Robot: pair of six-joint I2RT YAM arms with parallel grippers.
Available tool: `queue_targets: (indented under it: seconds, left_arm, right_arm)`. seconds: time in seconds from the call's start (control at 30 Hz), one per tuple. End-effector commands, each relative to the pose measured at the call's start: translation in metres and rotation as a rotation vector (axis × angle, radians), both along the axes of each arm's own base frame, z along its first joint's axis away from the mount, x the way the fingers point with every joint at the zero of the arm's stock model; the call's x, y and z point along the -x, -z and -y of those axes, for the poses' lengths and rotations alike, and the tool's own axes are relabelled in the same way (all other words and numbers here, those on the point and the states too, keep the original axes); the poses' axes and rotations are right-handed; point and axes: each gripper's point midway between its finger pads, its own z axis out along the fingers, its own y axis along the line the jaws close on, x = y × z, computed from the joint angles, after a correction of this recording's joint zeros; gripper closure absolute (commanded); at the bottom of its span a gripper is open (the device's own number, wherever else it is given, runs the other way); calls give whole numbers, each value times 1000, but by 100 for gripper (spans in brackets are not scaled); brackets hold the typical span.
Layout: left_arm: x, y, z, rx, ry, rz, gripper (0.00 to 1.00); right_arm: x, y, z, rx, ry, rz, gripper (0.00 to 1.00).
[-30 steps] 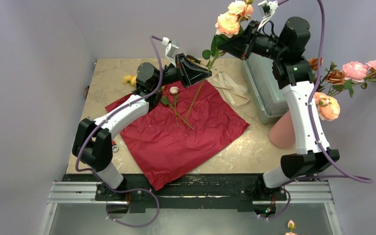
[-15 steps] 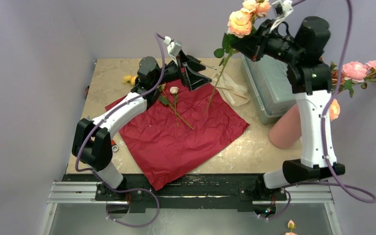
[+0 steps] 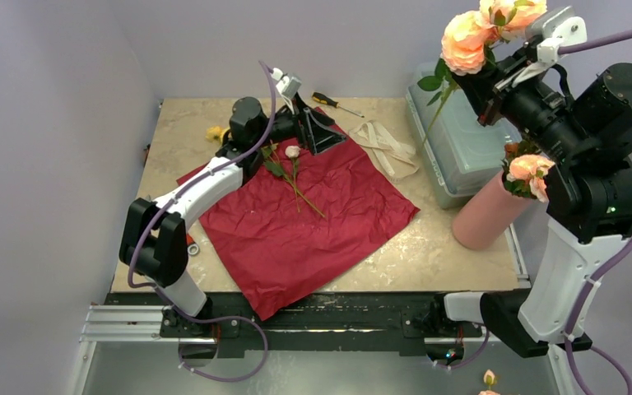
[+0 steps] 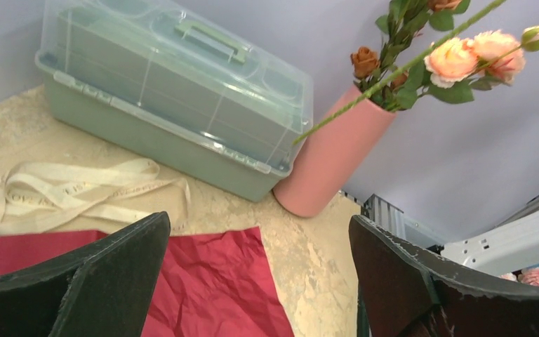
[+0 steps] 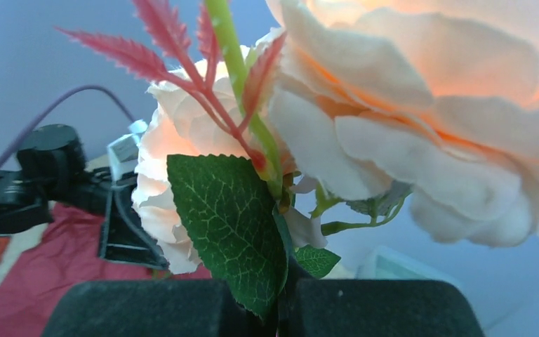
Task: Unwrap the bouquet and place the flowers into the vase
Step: Insert the fake flower into the vase.
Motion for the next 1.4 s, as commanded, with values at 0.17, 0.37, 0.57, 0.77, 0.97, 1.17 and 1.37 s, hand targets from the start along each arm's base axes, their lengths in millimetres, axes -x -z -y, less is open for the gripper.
queue_targets:
  seconds: [0.17,0.37,0.57,0.77,0.97,1.17,1.37]
  left_arm:
    - [14,-4,-9,-22,-17,62,0]
    - [15,3,-10,-32,-17,50,0]
    - [11,11,-5,-22,-2,18,0]
    - [11,13,0,-19,11,6,0]
    - [16,17,-1,-32,15,-7,0]
    - [18,18,-2,-43,12,-3,0]
    - [21,17,-1,-40,23,4,0]
  right_arm:
    - [-6,3,74,250,367,41,100]
    - [15,1,98,321,483,61,100]
    - [31,-7,93,254,457,88,100]
    - [44,-19,78,156,384,123,100]
    - [56,-23,74,120,359,133,100]
    - [68,-16,80,107,394,105,100]
    - [86,-26,86,91,447,148,100]
